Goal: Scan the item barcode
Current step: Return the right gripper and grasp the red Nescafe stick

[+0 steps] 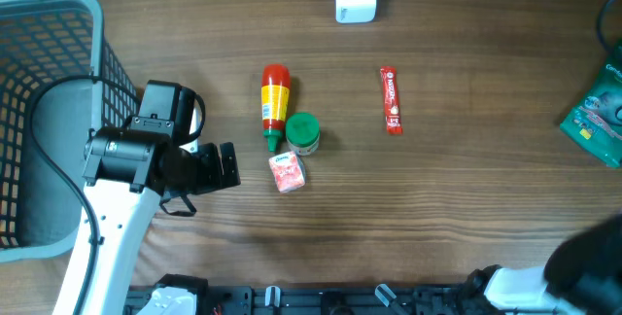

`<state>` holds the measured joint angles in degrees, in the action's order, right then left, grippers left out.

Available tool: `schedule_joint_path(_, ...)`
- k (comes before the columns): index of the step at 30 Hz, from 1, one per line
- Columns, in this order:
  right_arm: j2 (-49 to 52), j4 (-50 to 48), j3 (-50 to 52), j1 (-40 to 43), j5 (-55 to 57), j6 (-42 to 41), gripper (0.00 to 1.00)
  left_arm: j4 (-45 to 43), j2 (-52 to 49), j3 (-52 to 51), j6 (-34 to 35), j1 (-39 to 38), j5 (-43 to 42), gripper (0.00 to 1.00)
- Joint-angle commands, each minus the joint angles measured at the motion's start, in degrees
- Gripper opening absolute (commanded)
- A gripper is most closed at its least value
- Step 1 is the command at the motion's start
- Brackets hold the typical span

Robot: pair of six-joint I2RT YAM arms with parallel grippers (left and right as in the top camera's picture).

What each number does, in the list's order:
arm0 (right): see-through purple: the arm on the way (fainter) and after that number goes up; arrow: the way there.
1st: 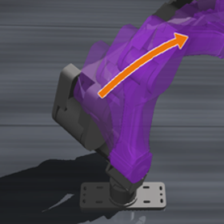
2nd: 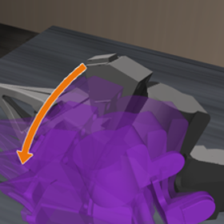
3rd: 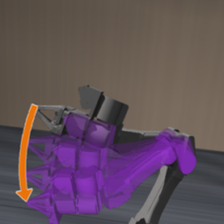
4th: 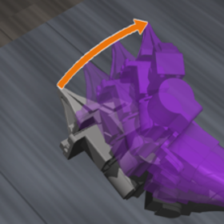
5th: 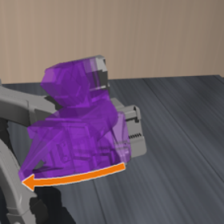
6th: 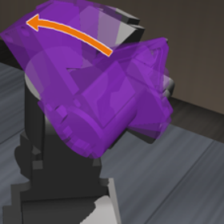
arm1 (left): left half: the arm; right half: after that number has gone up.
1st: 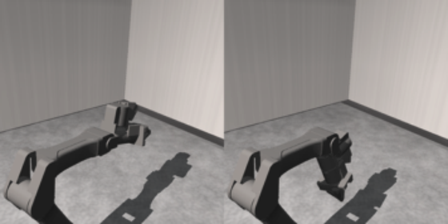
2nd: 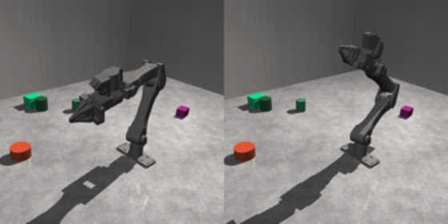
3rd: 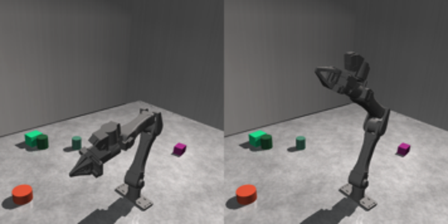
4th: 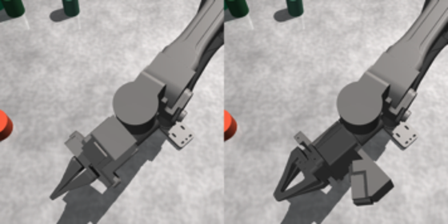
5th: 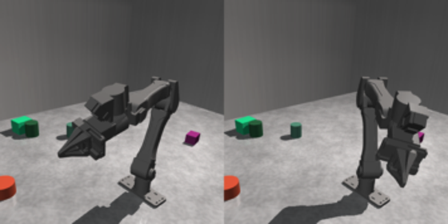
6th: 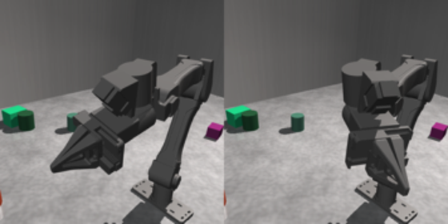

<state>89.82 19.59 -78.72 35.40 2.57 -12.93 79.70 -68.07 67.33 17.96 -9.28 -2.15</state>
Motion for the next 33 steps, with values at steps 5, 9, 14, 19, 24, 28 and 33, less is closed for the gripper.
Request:
schedule_joint_path(5,-4.7,15.4,1.3,-13.0,-19.8,-9.0,0.98,0.0,0.3,-0.2,0.7,-0.3,0.7,1.0)
schedule_joint_path(9,-3.4,15.6,4.5,-32.4,-13.1,-0.8,1.0,0.0,0.3,-0.2,0.7,-0.3,0.7,1.0)
schedule_joint_path(14,6.4,10.9,7.2,-48.3,-1.7,3.8,1.0,0.0,0.3,-0.2,0.7,-0.3,0.7,1.0)
schedule_joint_path(19,18.5,7.0,7.2,-53.4,1.4,3.8,0.63,0.0,0.3,-0.2,0.7,-0.3,0.7,1.0)
schedule_joint_path(24,20.5,5.4,7.2,-54.0,2.4,3.7,0.51,0.0,0.3,-0.2,0.7,-0.3,0.7,1.0)
schedule_joint_path(28,22.0,4.7,7.2,-54.0,2.6,3.7,0.49,0.0,0.3,-0.2,0.7,-0.3,0.7,1.0)
schedule_joint_path(33,26.1,4.6,7.2,-54.0,4.9,2.2,0.44,0.0,0.3,-0.2,0.7,-0.3,0.7,1.0)
